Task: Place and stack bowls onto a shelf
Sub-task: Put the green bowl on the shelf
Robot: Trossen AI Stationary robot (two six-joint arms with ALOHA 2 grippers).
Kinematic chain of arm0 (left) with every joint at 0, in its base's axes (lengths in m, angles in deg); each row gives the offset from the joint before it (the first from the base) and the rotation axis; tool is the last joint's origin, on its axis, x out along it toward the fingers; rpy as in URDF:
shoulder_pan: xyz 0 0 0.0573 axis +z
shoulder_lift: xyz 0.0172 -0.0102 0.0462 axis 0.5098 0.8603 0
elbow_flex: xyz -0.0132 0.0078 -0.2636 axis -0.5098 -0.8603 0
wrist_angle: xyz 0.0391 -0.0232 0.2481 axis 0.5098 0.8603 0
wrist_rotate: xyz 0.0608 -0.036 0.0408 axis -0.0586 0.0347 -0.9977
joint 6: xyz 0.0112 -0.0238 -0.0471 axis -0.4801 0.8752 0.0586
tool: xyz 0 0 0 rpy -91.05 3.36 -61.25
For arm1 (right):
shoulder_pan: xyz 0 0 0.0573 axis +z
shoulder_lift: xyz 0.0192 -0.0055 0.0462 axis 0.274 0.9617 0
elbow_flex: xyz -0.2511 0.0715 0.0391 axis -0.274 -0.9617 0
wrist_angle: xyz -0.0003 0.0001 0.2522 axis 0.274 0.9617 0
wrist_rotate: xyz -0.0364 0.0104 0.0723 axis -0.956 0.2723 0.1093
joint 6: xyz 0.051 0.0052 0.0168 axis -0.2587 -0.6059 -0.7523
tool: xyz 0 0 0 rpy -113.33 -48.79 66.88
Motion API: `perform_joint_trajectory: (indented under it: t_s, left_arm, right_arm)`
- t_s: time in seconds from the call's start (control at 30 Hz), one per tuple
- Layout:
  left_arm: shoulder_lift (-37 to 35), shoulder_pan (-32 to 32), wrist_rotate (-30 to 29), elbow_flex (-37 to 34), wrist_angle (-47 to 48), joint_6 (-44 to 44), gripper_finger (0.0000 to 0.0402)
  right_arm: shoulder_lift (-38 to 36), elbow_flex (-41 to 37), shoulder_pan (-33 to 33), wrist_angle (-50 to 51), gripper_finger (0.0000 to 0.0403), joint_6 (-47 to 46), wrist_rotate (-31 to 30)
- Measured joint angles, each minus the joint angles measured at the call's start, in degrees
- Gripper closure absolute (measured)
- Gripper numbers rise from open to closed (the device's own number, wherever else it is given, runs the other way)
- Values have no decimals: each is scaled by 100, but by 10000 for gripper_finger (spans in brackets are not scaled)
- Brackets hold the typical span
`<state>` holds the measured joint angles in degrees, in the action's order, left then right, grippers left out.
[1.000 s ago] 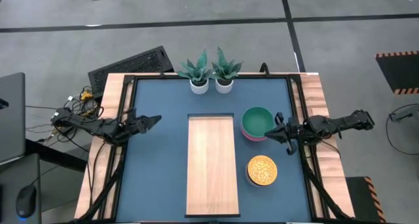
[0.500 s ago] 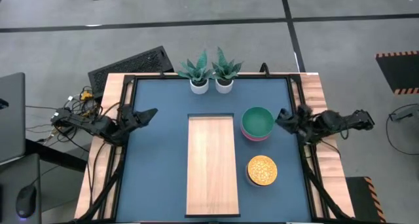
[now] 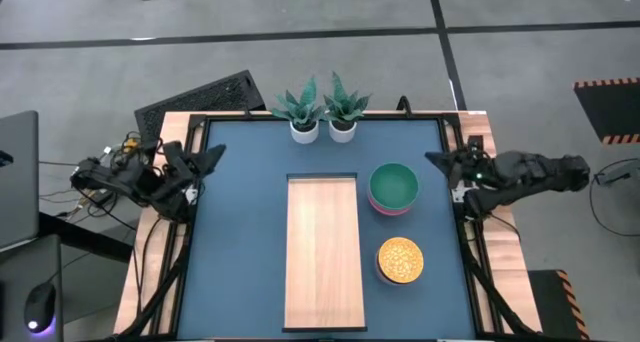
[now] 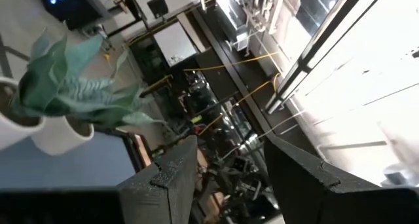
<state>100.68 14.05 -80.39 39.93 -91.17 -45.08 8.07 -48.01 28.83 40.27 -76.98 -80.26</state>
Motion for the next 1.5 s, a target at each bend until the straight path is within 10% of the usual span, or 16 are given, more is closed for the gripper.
perform_joint_trajectory:
  t_s: [0.3, 0.53, 1.1, 1.5]
  left_arm:
    - [909, 0, -207, 682, 6, -302, 236]
    - [1198, 0, -200, 860, 6, 91, 236]
    - [1199, -1, -151, 864, 225, 364, 236]
    - [1199, 0, 164, 868, 667, 773, 236]
  right_arm:
    - [1761, 1796, -563, 2054, 379, -1002, 30]
    - [2645, 2679, -1476, 2847, 364, -1017, 1622]
    - [4485, 2766, -3747, 3652, 216, 1102, 3029]
    - [5406, 2731, -3702, 3660, 206, 1609, 3337]
